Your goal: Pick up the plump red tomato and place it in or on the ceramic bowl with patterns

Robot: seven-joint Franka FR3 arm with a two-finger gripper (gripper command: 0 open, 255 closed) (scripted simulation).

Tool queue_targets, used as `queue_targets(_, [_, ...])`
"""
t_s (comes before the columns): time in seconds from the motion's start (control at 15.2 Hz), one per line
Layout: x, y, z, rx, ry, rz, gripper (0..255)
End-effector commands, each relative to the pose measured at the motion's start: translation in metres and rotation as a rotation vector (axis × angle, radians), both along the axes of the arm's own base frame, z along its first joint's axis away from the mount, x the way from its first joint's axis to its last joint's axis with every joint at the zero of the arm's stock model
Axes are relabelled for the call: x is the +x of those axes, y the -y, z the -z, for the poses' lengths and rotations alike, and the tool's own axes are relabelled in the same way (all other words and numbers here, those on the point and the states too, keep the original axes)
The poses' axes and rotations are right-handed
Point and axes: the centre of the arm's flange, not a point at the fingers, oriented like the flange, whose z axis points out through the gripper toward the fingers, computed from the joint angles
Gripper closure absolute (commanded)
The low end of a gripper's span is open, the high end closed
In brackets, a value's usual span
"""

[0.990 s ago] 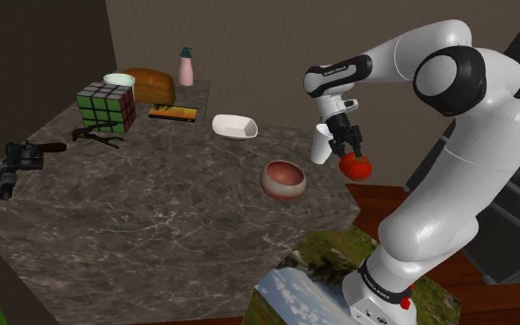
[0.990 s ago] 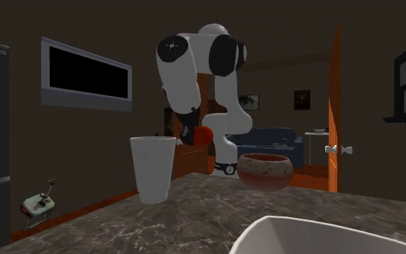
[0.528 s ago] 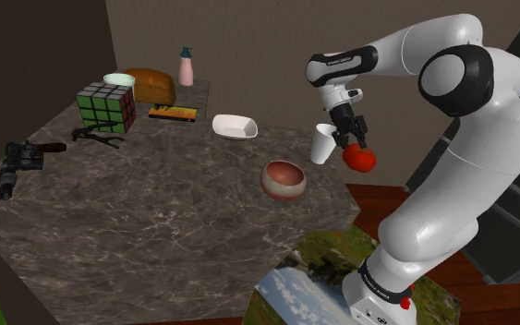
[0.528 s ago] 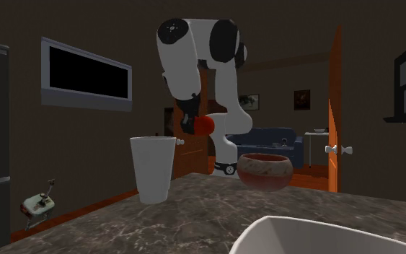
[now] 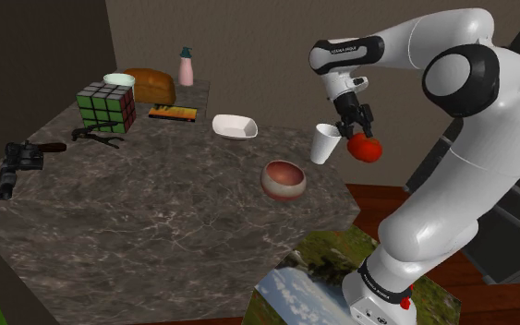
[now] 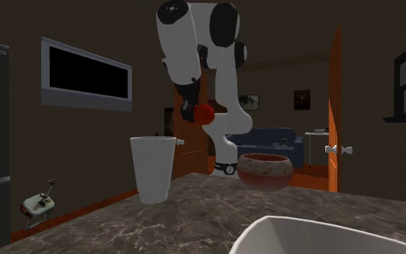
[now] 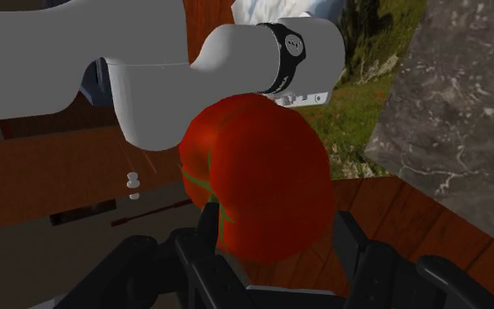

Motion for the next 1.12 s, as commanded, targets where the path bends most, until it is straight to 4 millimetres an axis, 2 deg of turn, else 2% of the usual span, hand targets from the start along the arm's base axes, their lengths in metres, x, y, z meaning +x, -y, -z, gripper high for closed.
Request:
queue_targets(0.0, [0.000, 0.000, -0.012, 0.000, 0.000, 0.000, 255])
queue_targets(0.07, [0.000, 0.000, -0.016, 0.000, 0.000, 0.000, 255])
queue_targets(1.06, [0.124, -0.154, -0.022, 0.000, 0.000, 0.000, 255])
